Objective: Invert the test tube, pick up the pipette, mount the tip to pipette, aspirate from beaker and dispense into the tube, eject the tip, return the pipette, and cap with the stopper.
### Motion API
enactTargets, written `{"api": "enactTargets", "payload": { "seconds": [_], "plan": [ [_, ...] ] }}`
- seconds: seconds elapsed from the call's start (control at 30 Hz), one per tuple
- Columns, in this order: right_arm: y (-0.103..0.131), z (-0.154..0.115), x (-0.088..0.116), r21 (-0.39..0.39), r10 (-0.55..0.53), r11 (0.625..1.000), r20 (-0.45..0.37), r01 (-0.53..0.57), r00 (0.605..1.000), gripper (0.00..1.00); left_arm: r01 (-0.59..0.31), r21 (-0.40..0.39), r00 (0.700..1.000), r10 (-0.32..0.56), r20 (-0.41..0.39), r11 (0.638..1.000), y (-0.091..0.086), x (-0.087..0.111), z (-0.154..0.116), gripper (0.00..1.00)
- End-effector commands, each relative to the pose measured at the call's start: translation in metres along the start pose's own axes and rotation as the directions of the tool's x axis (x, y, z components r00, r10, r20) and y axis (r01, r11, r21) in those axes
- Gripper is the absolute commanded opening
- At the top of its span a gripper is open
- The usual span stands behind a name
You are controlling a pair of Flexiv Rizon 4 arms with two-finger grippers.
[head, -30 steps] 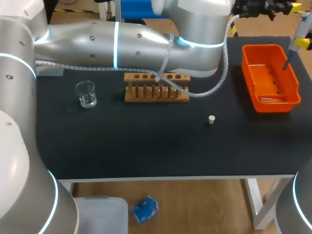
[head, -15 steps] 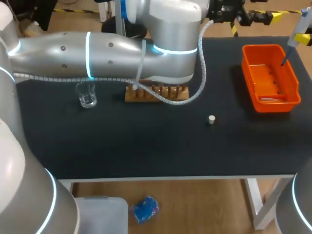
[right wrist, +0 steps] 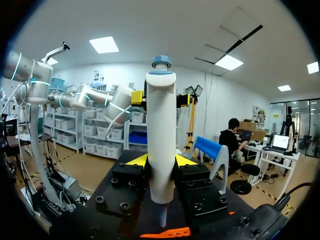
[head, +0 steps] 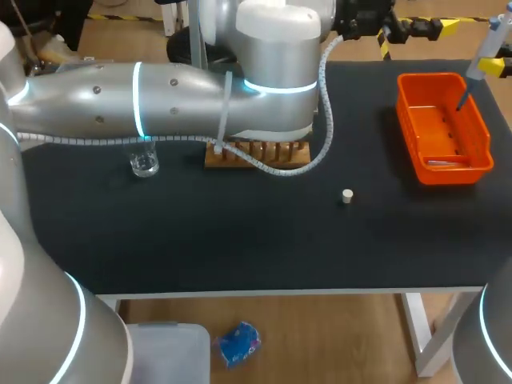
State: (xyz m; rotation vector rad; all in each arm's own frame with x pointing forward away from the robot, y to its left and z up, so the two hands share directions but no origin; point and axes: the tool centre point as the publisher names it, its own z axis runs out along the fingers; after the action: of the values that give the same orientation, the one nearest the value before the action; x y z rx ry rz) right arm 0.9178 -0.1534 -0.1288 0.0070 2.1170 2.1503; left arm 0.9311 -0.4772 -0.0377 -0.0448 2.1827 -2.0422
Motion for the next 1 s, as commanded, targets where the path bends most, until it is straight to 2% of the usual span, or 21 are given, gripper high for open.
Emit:
{"api": "enactTargets", "payload": {
  "seconds": [0.03, 0.33, 0.53, 0.83, 0.93, 1.0],
  "plan": [
    [0.003, 0.019, 0.009, -0.007, -0.012, 1.0, -0.017, 0.012, 1.0, 0.0, -0.012, 0.3, 1.0, 0.009, 0.013, 0.954, 0.003, 0.014, -0.049, 1.0],
    [0.008, 0.078, 0.039, -0.017, -0.031, 0.999, -0.118, 0.029, 0.993, 0.0, -0.012, 0.251, 0.997, -0.008, 0.082, 0.968, 0.019, 0.035, -0.117, 1.0],
    [0.005, 0.115, 0.061, 0.003, -0.044, 0.999, -0.166, 0.045, 0.985, 0.0, 0.013, 0.239, 0.995, -0.036, 0.095, 0.971, 0.032, 0.041, -0.153, 1.0],
    [-0.01, 0.161, 0.087, -0.005, -0.036, 0.999, -0.173, 0.035, 0.984, 0.0, 0.05, 0.211, 0.998, -0.057, 0.029, 0.976, 0.045, 0.048, -0.185, 1.0],
    [-0.014, 0.177, 0.096, 0.001, -0.035, 0.999, -0.2, 0.036, 0.979, 0.0, 0.06, 0.21, 0.994, -0.078, 0.078, 0.976, 0.053, 0.047, -0.194, 1.0],
    [-0.014, 0.177, 0.096, 0.001, -0.035, 0.999, -0.2, 0.036, 0.979, 0.0, 0.06, 0.21, 0.994, -0.078, 0.078, 0.976, 0.053, 0.047, -0.194, 1.0]
  ]
}}
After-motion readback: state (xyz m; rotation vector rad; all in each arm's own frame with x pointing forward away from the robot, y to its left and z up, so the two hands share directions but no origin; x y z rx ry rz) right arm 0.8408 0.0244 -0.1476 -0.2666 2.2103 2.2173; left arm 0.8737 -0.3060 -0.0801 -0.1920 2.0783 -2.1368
